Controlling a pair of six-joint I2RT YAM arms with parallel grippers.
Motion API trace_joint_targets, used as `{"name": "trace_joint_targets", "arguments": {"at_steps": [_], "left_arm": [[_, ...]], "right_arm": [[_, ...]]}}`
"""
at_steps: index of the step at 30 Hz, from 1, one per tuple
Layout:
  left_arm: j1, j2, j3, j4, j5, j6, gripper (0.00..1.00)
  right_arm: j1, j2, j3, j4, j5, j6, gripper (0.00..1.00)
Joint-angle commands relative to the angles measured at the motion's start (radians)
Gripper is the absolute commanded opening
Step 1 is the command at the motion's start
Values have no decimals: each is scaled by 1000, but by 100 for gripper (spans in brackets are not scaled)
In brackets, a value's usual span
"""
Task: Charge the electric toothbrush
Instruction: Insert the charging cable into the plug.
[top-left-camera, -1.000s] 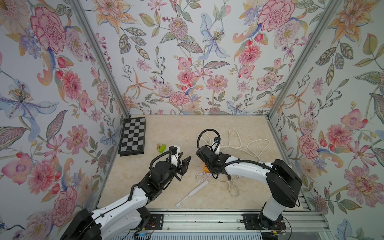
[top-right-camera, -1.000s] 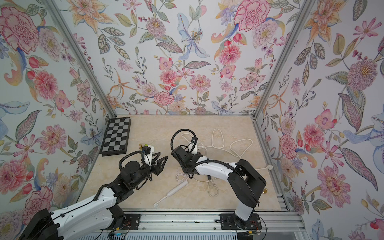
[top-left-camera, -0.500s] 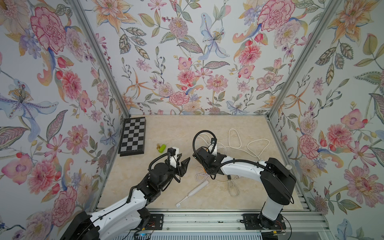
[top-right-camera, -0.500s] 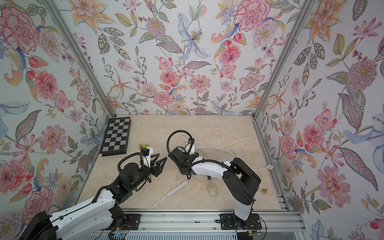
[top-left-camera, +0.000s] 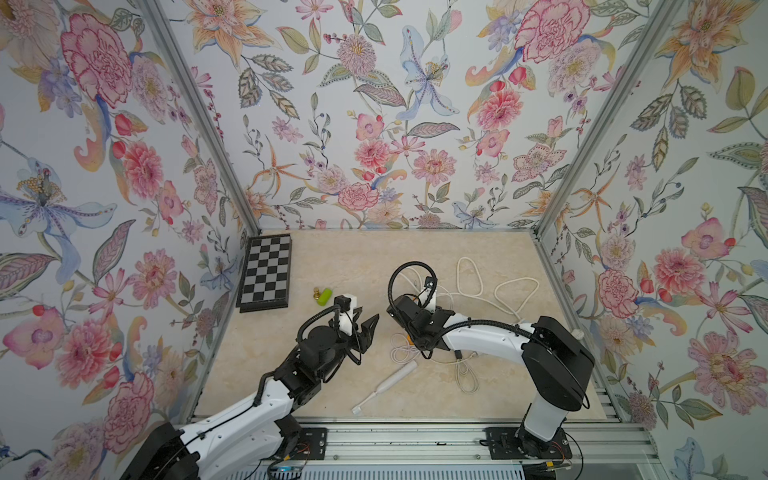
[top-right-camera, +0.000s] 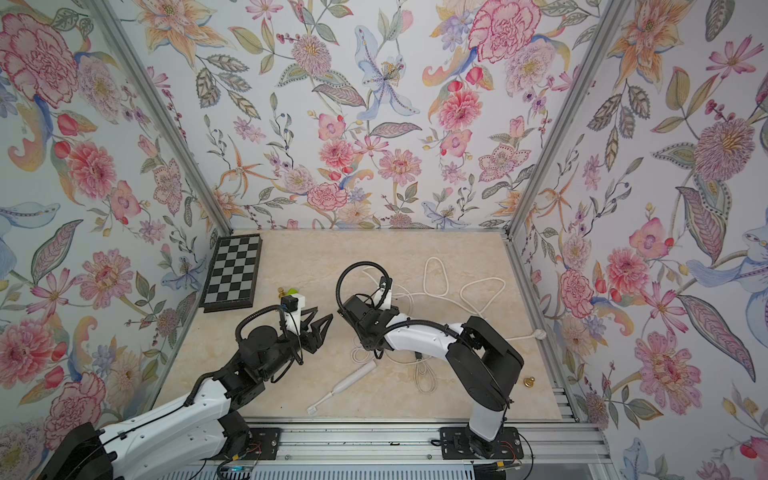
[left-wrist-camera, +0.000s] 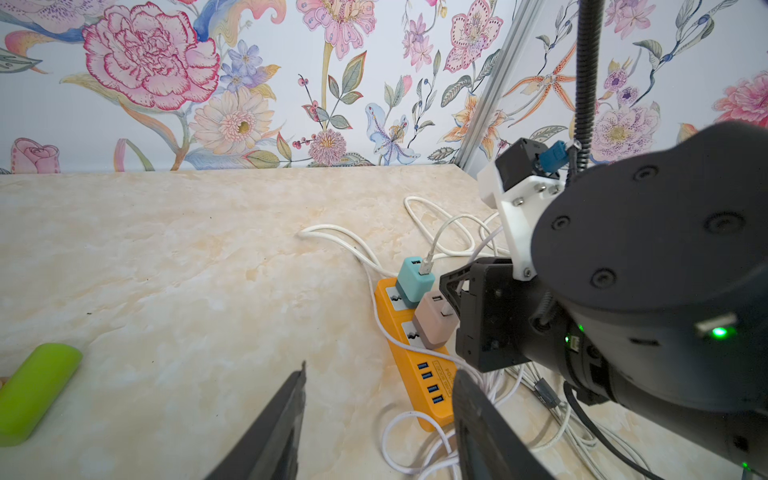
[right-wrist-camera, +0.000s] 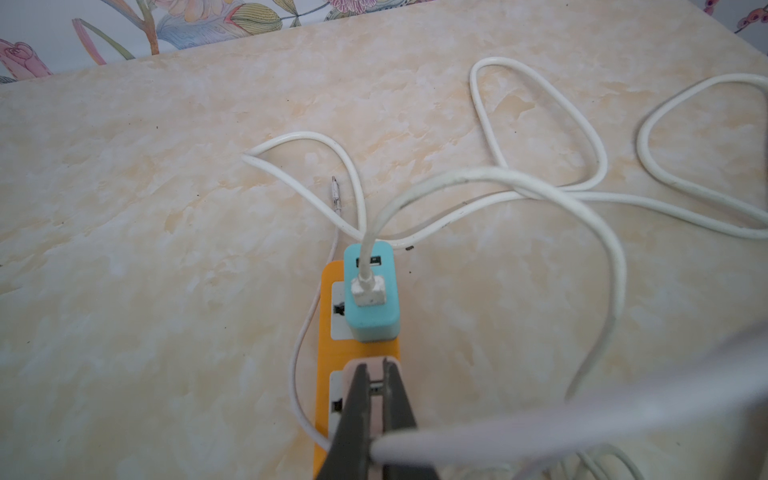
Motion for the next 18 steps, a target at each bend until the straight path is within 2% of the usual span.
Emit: {"name": "trace_joint_targets", "arguments": {"at_steps": [1,2,8,13,18], "left_arm": [[-7,12,10,6,-11,-12,57],[-5,16,13,6,-9,-12,57],[-6,25,21,5,1,-15,57],[-6,30,33,2,2,-9,57],[-8,41,53,-17,5,-6,57]], "right_arm": [[-13,63,-2,-133,-205,21,17],[-18,59,19,-132,-201,16,25],[-30,-10,77,-123,-169,11,50],[-20,-93,72,-102,-222,-17,65],[-30,-191,13,-83,-370,-35,75]]}}
